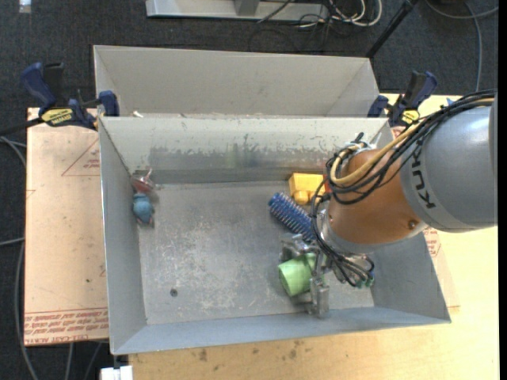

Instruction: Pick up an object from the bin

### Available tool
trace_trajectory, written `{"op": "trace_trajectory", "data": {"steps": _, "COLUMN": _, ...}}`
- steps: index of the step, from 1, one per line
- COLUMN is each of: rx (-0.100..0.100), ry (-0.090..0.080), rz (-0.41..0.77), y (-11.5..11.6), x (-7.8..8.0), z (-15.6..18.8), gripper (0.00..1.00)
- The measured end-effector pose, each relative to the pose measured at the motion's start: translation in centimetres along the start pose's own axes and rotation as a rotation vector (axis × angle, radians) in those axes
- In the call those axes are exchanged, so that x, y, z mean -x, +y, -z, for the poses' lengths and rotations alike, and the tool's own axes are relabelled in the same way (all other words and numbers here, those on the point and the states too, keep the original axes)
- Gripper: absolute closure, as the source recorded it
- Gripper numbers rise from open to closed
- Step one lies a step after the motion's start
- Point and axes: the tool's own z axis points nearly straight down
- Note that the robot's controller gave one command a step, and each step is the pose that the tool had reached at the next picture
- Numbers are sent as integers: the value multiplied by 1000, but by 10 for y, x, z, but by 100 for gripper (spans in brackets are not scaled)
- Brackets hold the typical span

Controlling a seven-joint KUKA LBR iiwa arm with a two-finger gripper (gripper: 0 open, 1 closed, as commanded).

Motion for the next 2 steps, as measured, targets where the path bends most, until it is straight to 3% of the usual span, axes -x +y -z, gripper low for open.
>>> {"op": "trace_trajectory", "data": {"steps": 1, "rx": 1, "ry": -1, "rz": -3, "y": 0, "x": 0, "z": 0, "gripper": 0}}
{"op": "trace_trajectory", "data": {"steps": 2, "rx": 0, "ry": -4, "rz": -3, "y": 0, "x": 1, "z": 1, "gripper": 100}}
